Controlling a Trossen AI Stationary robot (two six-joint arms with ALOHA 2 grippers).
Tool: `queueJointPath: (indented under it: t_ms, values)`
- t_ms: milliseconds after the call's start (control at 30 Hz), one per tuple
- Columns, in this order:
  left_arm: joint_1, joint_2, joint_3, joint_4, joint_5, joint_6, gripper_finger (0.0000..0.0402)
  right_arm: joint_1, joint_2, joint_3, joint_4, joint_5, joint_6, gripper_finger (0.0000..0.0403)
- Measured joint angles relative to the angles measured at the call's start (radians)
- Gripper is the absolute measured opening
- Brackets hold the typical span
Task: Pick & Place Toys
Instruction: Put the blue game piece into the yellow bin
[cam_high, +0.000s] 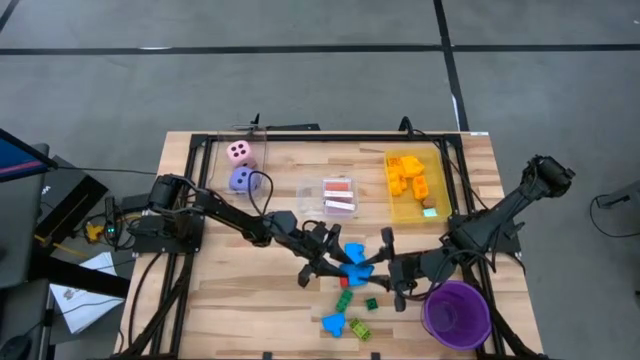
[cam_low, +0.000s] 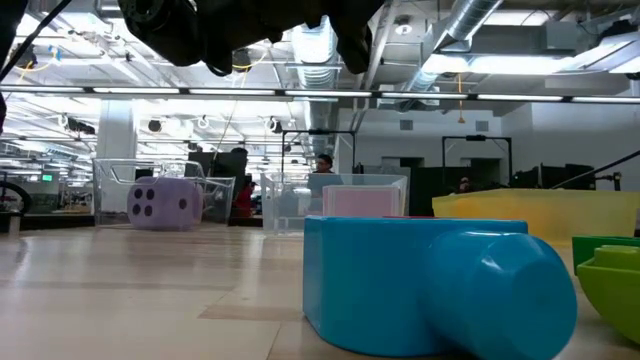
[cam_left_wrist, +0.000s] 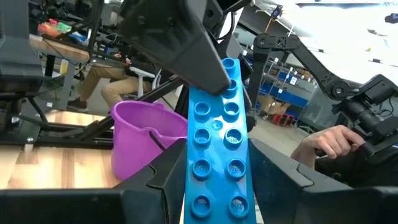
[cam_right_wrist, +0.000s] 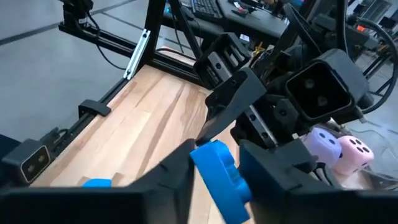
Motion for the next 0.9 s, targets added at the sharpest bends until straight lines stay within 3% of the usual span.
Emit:
queueJointPath:
  t_ms: [200, 533, 900]
  values:
    - [0.000, 0.000, 0.000, 0.004, 0.001, 0.004, 0.0143, 0.000, 0.000, -0.001, -0.007, -0.001, 0.005, 0.0041]
    - [0.016, 0.000, 0.000, 0.000, -0.002, 0.038, 0.0144, 0.034, -0.011, 0.002, -0.054, 0.104, 0.012, 0.0041]
    - [0.016, 0.000, -0.001, -0.109, 0.009, 0.137, 0.0145, 0.126, -0.023, 0.122, -0.492, 0.364, 0.331, 0.0041]
